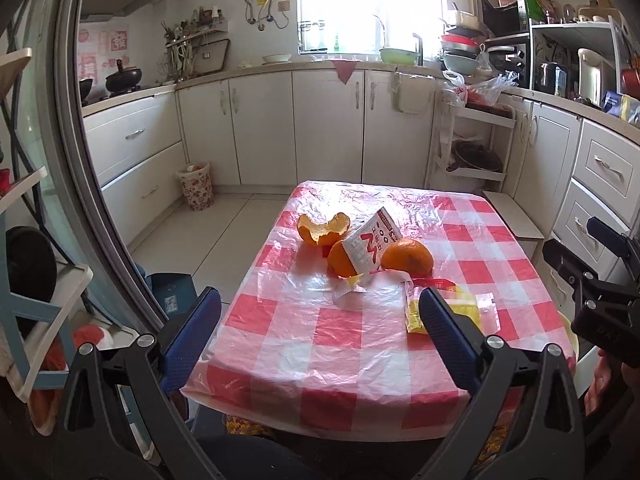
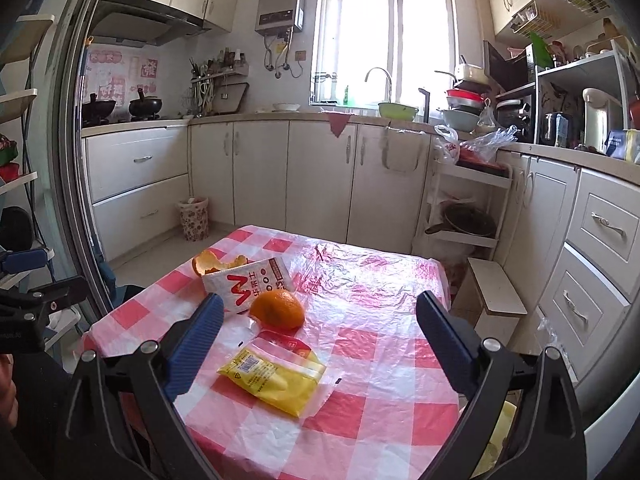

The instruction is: Collect trash

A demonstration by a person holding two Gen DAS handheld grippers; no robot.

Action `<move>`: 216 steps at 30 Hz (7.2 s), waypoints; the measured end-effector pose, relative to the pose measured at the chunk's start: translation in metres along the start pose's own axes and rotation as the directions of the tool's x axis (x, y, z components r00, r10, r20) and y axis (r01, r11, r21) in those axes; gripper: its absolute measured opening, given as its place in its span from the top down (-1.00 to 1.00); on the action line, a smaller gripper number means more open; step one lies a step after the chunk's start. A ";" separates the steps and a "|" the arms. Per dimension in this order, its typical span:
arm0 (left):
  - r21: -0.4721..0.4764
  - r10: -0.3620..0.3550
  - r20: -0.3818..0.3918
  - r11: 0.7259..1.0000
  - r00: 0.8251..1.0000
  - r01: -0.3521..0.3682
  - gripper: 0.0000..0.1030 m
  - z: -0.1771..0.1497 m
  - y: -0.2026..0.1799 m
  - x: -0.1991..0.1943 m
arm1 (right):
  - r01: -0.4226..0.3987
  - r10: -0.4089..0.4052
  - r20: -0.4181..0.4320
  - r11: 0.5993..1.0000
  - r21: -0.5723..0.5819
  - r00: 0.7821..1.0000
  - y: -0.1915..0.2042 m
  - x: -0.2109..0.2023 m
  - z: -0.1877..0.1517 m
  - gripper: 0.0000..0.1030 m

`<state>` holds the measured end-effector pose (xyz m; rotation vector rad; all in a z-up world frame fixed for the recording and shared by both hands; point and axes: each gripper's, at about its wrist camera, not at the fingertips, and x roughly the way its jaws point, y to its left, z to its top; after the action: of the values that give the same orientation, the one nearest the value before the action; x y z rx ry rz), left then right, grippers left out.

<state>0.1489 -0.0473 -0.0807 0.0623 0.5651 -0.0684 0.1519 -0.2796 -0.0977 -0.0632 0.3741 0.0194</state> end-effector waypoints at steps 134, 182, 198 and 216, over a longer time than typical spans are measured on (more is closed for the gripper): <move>0.007 -0.501 -0.361 0.842 0.787 0.539 0.49 0.032 -0.118 0.139 | 0.402 -0.020 -0.556 0.713 0.575 0.831 -0.285 0.085 -0.137 0.19; 0.041 -0.186 -0.215 0.979 0.959 0.199 -0.68 0.032 -0.059 0.058 | 0.037 -0.069 0.091 0.949 0.313 0.993 -0.112 -0.024 0.031 -0.82; -0.095 -0.139 -0.048 0.986 0.989 0.134 -0.84 0.025 0.036 0.031 | -0.076 0.076 0.007 0.995 0.057 0.997 0.029 0.024 0.007 -0.85; 0.008 -0.074 -0.045 0.997 0.996 0.075 -0.85 0.021 0.006 0.031 | -0.081 0.085 -0.027 0.989 0.125 0.996 0.013 0.024 0.001 -0.85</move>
<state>0.1862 -0.0444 -0.0795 0.0525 0.6121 -0.1428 0.1747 -0.2660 -0.1064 0.0751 0.4093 0.0772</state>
